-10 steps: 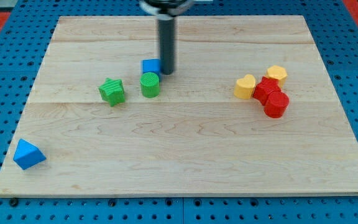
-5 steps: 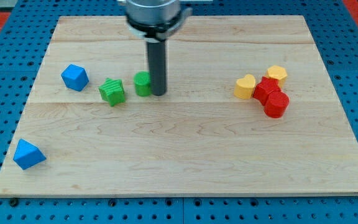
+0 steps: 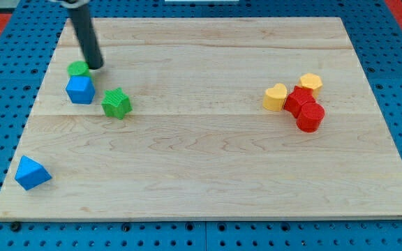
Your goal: Make a group of green blocks and blue blocks at the center left of the board
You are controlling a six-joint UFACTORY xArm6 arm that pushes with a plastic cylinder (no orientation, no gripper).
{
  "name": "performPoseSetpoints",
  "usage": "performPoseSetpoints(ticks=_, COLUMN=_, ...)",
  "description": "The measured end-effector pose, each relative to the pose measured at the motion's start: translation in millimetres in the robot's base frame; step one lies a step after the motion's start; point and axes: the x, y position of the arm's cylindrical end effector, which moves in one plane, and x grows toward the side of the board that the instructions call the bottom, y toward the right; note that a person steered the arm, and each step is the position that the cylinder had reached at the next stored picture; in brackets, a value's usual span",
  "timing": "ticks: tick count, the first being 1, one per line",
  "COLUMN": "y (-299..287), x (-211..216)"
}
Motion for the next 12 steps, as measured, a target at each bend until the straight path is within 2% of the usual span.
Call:
performPoseSetpoints(ticks=1, y=39, x=11)
performPoseSetpoints(ticks=2, y=105, x=75)
performPoseSetpoints(ticks=3, y=77, x=115)
performPoseSetpoints(ticks=4, y=21, x=94)
performPoseSetpoints(ticks=5, y=69, x=130)
performPoseSetpoints(ticks=6, y=37, x=244)
performPoseSetpoints(ticks=7, y=-64, x=282)
performPoseSetpoints(ticks=8, y=-57, x=235)
performPoseSetpoints(ticks=9, y=-22, x=218)
performPoseSetpoints(ticks=10, y=-11, x=254)
performPoseSetpoints(ticks=11, y=43, x=234)
performPoseSetpoints(ticks=12, y=40, x=180)
